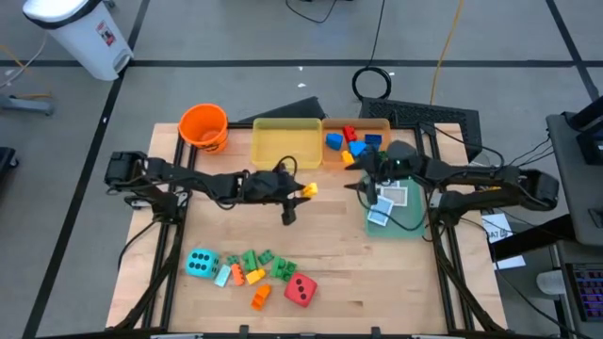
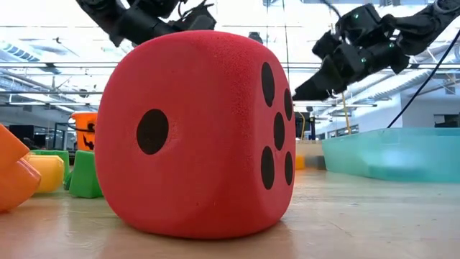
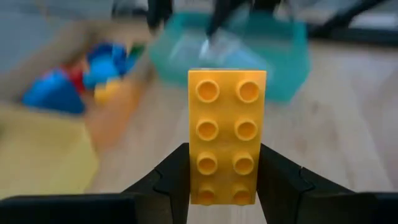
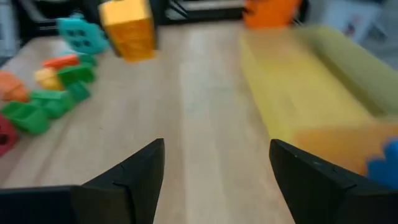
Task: Pick & Place Toys
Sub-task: Put the yellow game piece into the orange bin
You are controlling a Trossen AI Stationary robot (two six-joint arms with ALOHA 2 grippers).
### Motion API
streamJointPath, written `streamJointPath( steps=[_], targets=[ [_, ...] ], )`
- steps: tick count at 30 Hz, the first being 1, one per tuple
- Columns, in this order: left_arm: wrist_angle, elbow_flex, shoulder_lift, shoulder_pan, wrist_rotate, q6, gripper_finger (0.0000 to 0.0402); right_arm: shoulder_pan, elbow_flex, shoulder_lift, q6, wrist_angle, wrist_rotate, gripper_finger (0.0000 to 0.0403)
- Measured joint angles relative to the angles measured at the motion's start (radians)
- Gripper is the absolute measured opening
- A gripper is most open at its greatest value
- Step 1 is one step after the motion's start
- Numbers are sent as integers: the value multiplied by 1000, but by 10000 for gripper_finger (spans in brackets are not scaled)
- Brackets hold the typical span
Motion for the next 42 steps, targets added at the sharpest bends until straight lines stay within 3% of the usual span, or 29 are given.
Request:
streamJointPath(
  steps=[6,14,20,25,29,35,38,42],
  targets=[
    [208,1,55,7,48,44,143,109,0,30,3,189,5,259],
    [369,8,123,5,81,48,143,194,0,202,71,523,2,259],
    [372,8,125,4,84,48,143,224,0,352,131,789,1,258],
    [377,8,124,4,84,47,143,228,0,418,158,894,0,254],
    [374,8,124,4,84,34,143,227,0,442,172,930,1,224],
    [373,8,124,4,72,24,146,227,14,451,172,919,-3,133],
    [372,8,123,3,45,21,169,227,15,451,167,914,-2,87],
    [373,8,123,4,43,-20,210,227,15,451,166,908,-2,82]
  ],
)
